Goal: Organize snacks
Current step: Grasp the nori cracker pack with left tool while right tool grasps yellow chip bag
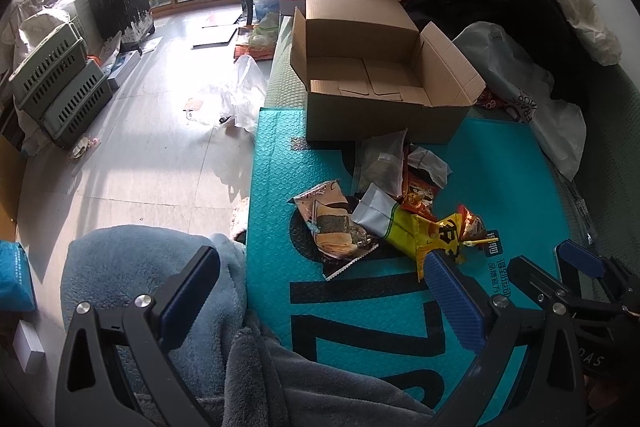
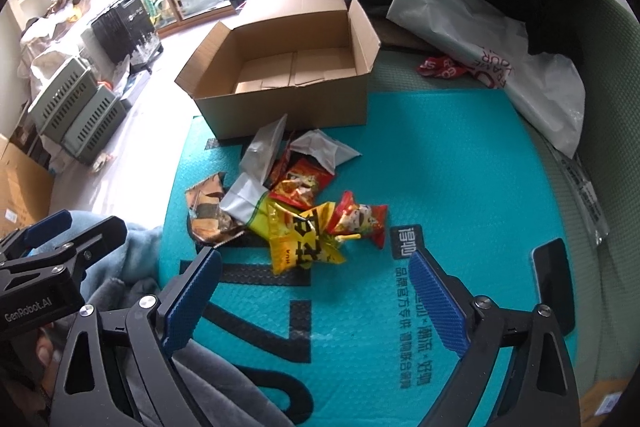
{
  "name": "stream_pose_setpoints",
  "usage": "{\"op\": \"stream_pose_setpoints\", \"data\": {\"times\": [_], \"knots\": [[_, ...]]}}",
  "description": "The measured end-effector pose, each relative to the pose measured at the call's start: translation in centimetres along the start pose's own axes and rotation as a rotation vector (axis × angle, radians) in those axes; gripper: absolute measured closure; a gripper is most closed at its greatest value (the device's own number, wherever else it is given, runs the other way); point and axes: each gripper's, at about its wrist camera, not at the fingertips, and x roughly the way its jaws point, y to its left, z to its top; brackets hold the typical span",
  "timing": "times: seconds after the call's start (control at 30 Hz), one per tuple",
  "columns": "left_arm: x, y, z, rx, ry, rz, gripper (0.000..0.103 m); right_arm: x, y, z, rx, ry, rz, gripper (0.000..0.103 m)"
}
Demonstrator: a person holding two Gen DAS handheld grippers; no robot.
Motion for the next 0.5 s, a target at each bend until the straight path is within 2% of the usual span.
{"op": "stream_pose_setpoints", "data": {"times": [0.13, 0.5], "knots": [[1.1, 0.2, 0.0, 0.004, 0.015, 0.006, 0.0, 1.4, -0.1, -0.2, 0.004, 0.024, 0.015, 0.008], [5.9, 0.3, -0.1, -0.046, 0.131, -0.019, 0.0, 4.8, -0.6, -0.5, -0.02, 0.073, 0.014, 0.008]]}}
